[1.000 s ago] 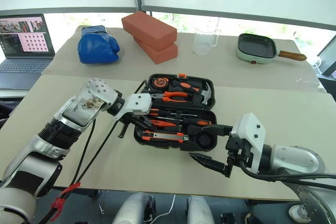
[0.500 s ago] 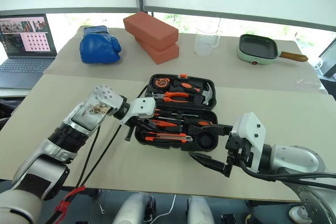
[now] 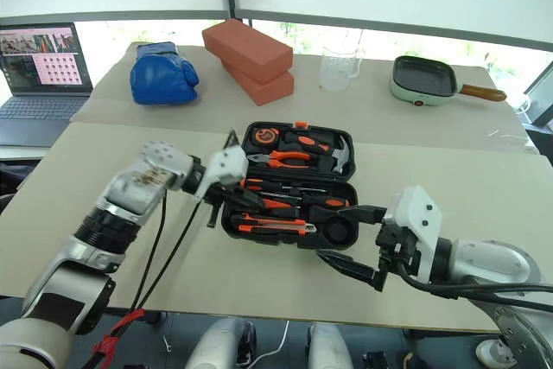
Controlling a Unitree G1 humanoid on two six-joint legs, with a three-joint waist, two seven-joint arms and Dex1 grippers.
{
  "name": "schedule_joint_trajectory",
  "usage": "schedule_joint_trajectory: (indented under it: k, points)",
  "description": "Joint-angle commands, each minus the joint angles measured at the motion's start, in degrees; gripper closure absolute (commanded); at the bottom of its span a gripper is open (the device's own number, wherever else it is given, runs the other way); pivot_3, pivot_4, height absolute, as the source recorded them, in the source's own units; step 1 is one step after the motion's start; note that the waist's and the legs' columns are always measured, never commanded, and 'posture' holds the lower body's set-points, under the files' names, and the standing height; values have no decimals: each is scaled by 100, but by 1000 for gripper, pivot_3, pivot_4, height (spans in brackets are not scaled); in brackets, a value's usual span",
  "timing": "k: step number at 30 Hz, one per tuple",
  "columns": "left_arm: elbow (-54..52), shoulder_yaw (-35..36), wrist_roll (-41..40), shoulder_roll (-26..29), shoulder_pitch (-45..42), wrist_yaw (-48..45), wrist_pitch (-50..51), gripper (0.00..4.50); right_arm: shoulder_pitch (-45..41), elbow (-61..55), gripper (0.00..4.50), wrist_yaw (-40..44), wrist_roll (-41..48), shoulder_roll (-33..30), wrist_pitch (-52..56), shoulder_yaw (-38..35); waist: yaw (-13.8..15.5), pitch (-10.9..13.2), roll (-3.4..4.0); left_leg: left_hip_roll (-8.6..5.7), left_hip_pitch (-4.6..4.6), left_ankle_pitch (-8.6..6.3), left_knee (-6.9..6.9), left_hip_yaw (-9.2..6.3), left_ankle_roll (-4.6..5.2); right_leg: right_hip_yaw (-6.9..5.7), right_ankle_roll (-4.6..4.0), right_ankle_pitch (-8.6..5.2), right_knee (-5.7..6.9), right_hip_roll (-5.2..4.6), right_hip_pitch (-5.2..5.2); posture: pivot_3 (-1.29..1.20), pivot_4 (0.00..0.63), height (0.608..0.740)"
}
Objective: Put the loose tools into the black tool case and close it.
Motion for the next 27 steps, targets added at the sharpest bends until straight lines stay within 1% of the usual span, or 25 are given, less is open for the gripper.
schedule_joint_trajectory:
  k: [1,4,7,8,10,11,12,15,20,26,27]
  points:
    - [-648,819,-975,325,29,42,1045,3815,697,333,0,69,-102,183,93,-1117,-7,0,0,0,1,0,-1,0,0,0,0,0,-1,0,0,0,150,738]
    - [-1388,1115,-1473,608,543,2,1302,2762,1488,736,0,465,-273,270,62,-1959,-21,-3,5,-1,7,0,-3,2,0,2,1,-1,0,0,5,0,150,738]
    - [-1950,1411,-1996,657,816,305,1742,1800,2048,1140,0,865,-495,242,-52,-2506,-19,-2,4,1,15,0,-7,3,0,4,3,-2,-2,-1,13,0,150,738]
    - [-2131,1499,-2167,677,901,395,1871,1375,2190,1293,0,991,-594,208,-85,-2623,-19,-2,4,1,15,0,-5,3,-1,3,3,-2,0,-1,14,0,150,738]
    - [-2427,1595,-2414,731,1040,548,2046,704,2342,1512,0,1183,-771,136,-146,-2735,-31,-2,4,2,18,0,-3,3,-1,6,2,-1,-1,0,16,0,150,738]
    - [-2572,1618,-2506,748,1108,632,2104,170,2364,1602,0,1241,-882,69,-168,-2704,-40,-2,4,3,21,0,-4,3,-1,7,2,-2,-1,1,19,0,150,738]
    - [-2705,1625,-2563,754,1173,727,2122,12,2348,1651,0,1296,-994,-18,-199,-2595,-42,-3,5,3,23,0,-5,3,-1,8,1,-2,-1,1,19,0,150,738]
    - [-3002,1592,-2673,797,1325,960,2121,12,2051,1785,0,1334,-1262,-267,-250,-2108,-82,-5,8,3,34,0,-12,7,-2,16,-3,-5,-1,4,23,0,150,738]
    - [-3216,1440,-2629,936,1484,1140,1920,12,1121,2142,0,1163,-1627,-540,-226,-1055,-98,-4,8,-1,37,1,-15,8,-4,17,-7,-6,0,8,22,0,150,738]
    - [-3344,1283,-2598,1010,1477,1338,1821,12,60,2701,0,1064,-2072,-544,-299,154,-41,-4,8,-4,35,1,-12,10,-4,18,-5,-5,-3,5,22,0,150,738]
    - [-3332,1254,-2581,1018,1462,1365,1796,2,-85,2824,257,1024,-2164,-512,-303,329,-39,-4,8,-6,35,1,-12,11,-4,17,-5,-5,-3,5,23,0,150,738]
